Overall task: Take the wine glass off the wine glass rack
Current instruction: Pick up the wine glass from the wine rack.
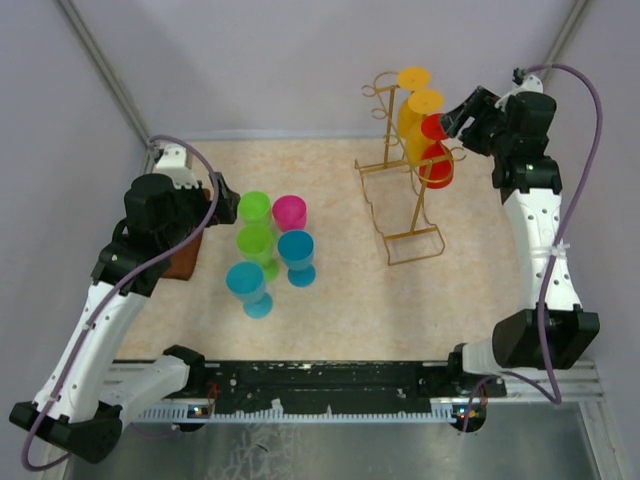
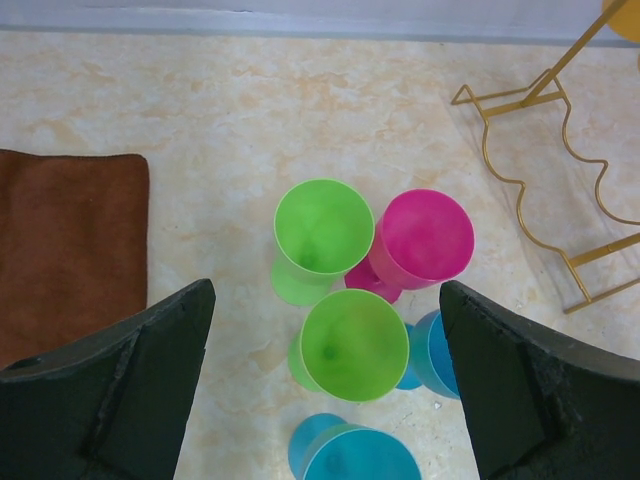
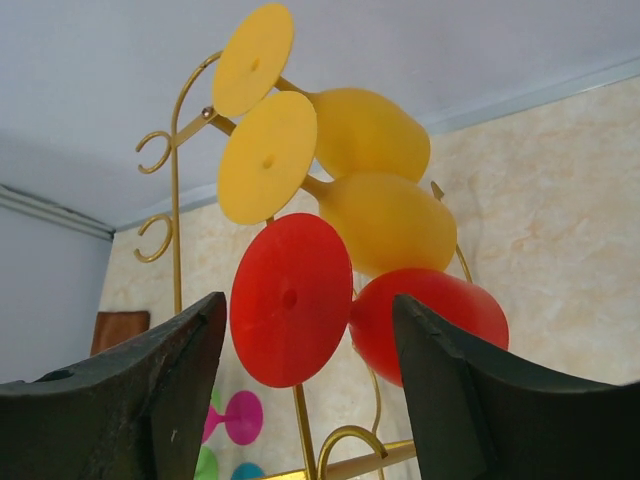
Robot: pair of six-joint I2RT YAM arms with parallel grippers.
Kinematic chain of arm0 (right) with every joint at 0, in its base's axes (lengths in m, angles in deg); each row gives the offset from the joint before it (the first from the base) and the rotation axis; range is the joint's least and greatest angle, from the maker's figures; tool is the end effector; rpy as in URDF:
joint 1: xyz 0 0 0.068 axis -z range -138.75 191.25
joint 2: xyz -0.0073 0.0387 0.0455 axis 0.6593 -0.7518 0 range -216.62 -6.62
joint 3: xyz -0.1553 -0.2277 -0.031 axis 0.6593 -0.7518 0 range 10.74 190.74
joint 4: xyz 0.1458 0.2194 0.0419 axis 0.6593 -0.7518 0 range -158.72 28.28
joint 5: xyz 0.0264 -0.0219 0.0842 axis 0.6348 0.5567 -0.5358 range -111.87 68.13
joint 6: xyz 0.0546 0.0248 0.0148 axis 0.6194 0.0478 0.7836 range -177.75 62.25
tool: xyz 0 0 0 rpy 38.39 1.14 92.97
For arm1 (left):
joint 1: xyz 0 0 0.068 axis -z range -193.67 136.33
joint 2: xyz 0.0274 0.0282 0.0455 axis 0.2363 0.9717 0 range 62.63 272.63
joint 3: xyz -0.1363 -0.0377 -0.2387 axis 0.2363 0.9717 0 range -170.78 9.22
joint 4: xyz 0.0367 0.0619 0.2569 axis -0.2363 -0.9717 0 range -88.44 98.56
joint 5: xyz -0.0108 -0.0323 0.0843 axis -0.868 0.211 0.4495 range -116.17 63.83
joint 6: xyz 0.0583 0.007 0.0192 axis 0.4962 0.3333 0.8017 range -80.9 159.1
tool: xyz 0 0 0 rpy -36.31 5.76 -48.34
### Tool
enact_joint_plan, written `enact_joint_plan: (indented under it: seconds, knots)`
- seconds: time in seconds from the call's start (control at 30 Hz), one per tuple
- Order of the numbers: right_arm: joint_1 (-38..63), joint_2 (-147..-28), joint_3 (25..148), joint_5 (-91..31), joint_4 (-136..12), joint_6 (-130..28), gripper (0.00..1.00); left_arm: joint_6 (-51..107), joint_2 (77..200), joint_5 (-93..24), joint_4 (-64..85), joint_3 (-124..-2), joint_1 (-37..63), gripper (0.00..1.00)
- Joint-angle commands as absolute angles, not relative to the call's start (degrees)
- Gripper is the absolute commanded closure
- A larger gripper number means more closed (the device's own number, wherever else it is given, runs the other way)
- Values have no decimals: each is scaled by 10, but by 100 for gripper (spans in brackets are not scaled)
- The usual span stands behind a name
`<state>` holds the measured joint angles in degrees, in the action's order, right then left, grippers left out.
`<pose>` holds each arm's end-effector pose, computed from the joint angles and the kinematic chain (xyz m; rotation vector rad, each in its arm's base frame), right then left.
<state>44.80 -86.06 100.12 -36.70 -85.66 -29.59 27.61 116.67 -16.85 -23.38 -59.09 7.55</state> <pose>0.3229 -0.0080 0.4513 0.3210 1.8116 0.5376 0.1935 -0.0671 0.4145 0.0478 1.8814 -0.2397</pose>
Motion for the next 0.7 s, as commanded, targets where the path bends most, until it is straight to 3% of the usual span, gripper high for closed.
enact_joint_plan:
  seconds: [0.0, 0.47, 0.67]
  knots:
    - [457, -862, 1040, -386, -837, -281, 35, 287, 1164, -188, -230, -603, 73, 1]
    - [458, -858, 999, -382, -809, -270, 57, 293, 1162, -220, -225, -603, 73, 1]
    - [458, -856, 989, -370, -807, -263, 57, 295, 1161, -234, -227, -604, 73, 1]
